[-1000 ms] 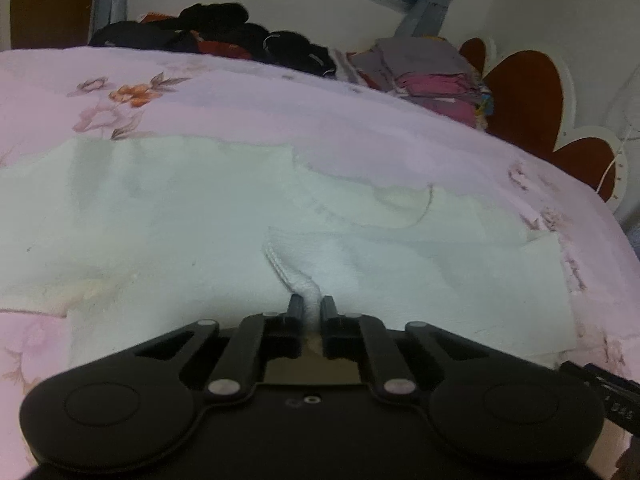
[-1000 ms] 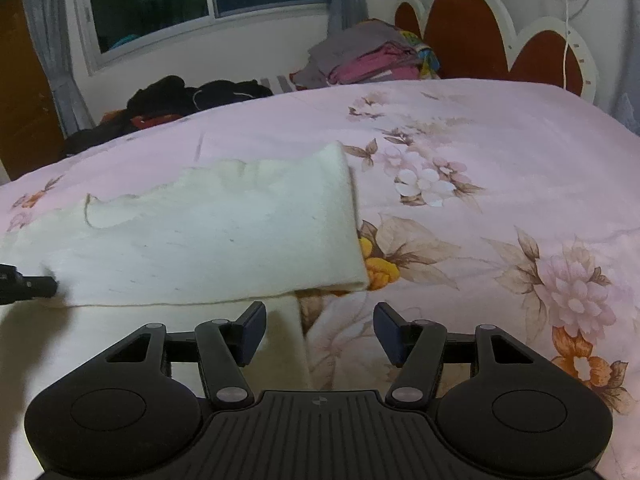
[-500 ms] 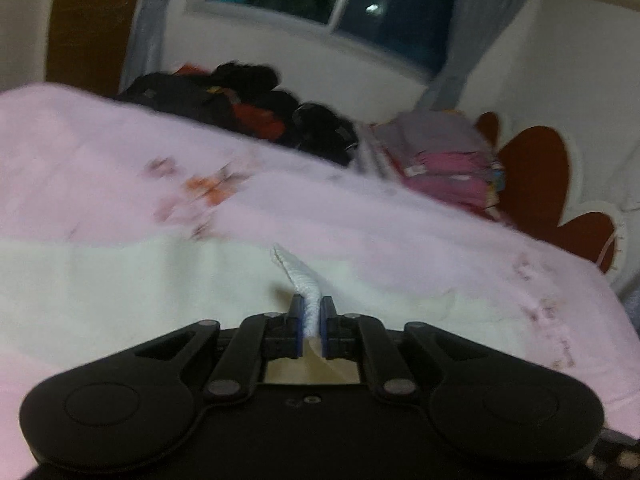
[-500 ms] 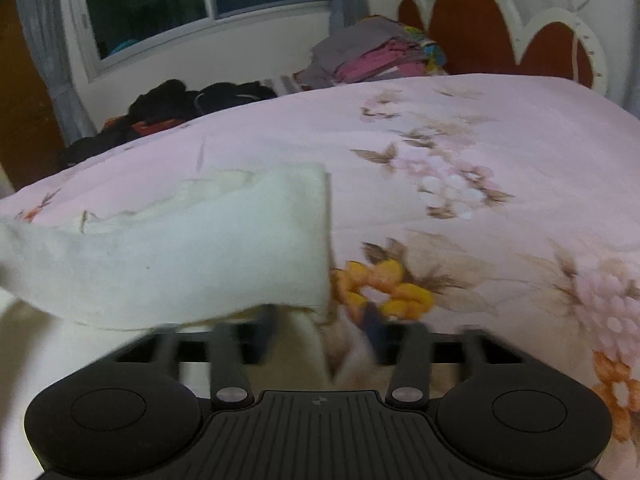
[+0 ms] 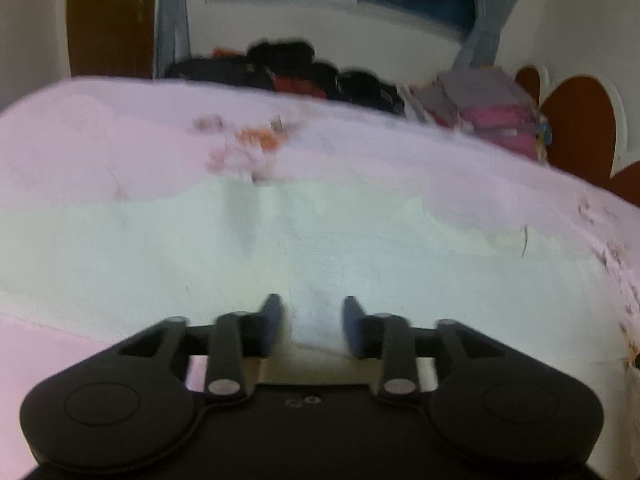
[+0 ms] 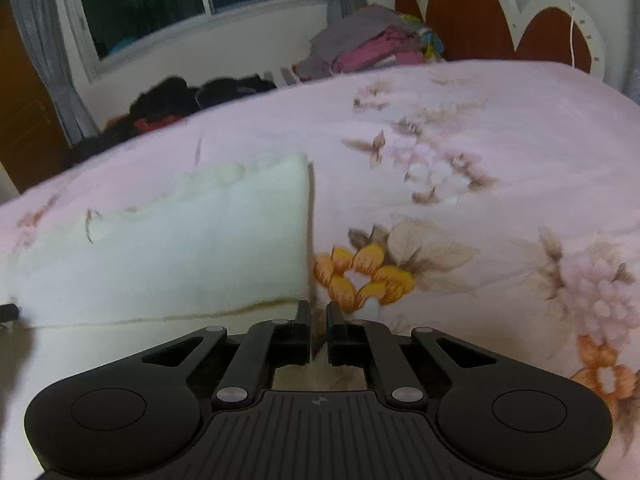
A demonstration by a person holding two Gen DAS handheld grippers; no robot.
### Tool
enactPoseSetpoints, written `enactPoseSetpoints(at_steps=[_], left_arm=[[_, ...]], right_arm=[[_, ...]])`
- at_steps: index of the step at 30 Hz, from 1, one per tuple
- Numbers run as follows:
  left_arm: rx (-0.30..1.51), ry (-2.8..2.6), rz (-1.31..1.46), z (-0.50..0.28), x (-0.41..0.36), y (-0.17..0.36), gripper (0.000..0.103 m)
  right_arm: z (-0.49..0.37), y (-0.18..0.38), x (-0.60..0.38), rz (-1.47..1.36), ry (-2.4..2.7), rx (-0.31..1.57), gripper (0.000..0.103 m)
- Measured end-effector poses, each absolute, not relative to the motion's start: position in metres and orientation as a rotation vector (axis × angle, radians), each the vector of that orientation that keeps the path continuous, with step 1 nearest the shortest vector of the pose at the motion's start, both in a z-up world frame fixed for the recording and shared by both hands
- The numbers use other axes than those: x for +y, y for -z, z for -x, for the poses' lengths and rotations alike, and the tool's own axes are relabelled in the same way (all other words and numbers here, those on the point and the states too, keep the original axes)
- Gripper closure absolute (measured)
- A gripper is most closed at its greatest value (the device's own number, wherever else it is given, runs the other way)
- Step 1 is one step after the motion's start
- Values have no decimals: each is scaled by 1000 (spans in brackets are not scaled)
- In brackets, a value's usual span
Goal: Fold small clothes
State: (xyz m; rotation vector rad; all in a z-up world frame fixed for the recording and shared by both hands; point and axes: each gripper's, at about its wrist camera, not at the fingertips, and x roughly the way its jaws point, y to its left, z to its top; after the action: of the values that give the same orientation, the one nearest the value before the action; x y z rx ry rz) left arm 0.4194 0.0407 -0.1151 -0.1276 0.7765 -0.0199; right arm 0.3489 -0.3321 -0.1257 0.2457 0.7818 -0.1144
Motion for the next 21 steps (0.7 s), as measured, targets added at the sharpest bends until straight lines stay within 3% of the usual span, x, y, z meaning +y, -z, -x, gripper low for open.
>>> enactPoseSetpoints(at_steps=[1, 2, 4, 19, 21], left_arm=[[752, 22, 123, -416, 40, 110, 53], [734, 28, 112, -414, 37, 106, 50], [712, 59, 85, -412, 27, 100, 50], [796, 83, 38, -439, 5, 142, 49], [793, 82, 24, -438, 4, 143, 49]], right_arm=[[-351, 121, -334, -247, 113, 763, 83], [-356, 119, -337, -252, 113, 755, 63], [-370, 117, -340, -262, 113, 741, 55], [-480, 153, -354, -410, 86, 822, 55], [-485, 153, -351, -404, 67, 824, 83]])
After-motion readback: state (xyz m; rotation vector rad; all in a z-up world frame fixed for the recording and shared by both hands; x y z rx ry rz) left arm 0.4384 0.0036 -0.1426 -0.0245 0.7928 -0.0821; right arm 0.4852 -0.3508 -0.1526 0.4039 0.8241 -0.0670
